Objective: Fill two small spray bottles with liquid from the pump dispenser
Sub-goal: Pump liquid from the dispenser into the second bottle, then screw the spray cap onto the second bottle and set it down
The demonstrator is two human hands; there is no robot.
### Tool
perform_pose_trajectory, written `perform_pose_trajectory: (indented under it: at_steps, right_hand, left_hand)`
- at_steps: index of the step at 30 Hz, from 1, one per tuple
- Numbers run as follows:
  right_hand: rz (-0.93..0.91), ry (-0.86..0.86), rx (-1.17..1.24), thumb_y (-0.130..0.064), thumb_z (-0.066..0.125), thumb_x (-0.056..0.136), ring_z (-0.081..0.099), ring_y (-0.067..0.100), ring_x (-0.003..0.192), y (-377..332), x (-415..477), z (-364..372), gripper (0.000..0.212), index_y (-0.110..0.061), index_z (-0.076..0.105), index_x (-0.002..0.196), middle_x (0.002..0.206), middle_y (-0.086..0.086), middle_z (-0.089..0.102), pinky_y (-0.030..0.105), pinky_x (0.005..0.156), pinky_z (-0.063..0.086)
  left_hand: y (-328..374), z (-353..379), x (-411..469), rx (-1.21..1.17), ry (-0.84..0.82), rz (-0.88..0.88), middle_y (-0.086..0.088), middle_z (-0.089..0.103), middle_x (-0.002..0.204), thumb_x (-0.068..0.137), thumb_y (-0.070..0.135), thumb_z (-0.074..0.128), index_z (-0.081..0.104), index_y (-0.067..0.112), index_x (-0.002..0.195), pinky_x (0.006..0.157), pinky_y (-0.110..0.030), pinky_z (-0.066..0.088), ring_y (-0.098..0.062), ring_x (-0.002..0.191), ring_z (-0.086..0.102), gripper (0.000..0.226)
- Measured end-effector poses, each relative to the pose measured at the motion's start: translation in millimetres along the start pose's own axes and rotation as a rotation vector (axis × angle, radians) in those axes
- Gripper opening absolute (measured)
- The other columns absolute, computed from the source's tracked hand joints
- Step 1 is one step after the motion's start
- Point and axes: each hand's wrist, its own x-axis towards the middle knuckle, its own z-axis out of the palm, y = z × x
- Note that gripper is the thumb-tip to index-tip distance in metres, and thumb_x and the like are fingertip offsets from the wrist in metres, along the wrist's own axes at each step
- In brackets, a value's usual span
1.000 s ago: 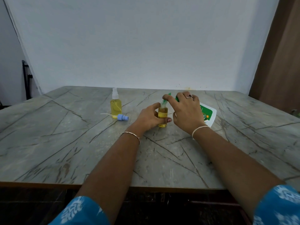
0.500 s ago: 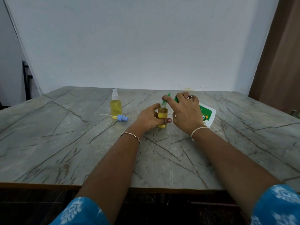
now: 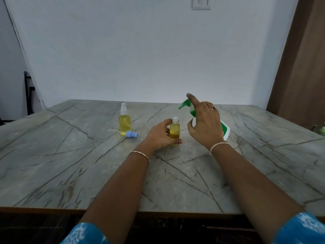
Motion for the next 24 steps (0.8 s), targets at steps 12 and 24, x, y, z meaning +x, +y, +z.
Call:
perform_pose_trajectory:
  at_steps: [12,24]
  right_hand:
    - [0.513,0.293,0.563,-0.011,0.064,0.080,0.046,0.022,0.107,24,-1,-3,0.080,-0.029,0.022,0.145,0.114,-0.003,0.045,0.035,0.087,0.045]
    - [0.480,0.280,0.585,-0.030,0.075,0.078,0.044,0.018,0.113,31,-7,-2,0.089,-0.029,0.020,0.148,0.136,0.001,0.045,0.033,0.094,0.038]
  left_hand:
    - [-1,0,0,-0.009,0.018,0.007,-0.005,0.067,0.113,0.068,0.034,0.084,0.055,0.019,0.123,0.079,-0.020,0.042,-0.016,0.095,0.064,0.064]
    - [-4,1,3,-0.050,0.016,-0.060,-0.002,0.069,0.111,0.072,0.043,0.079,0.063,0.016,0.115,0.097,-0.036,0.048,-0.017,0.103,0.064,0.054]
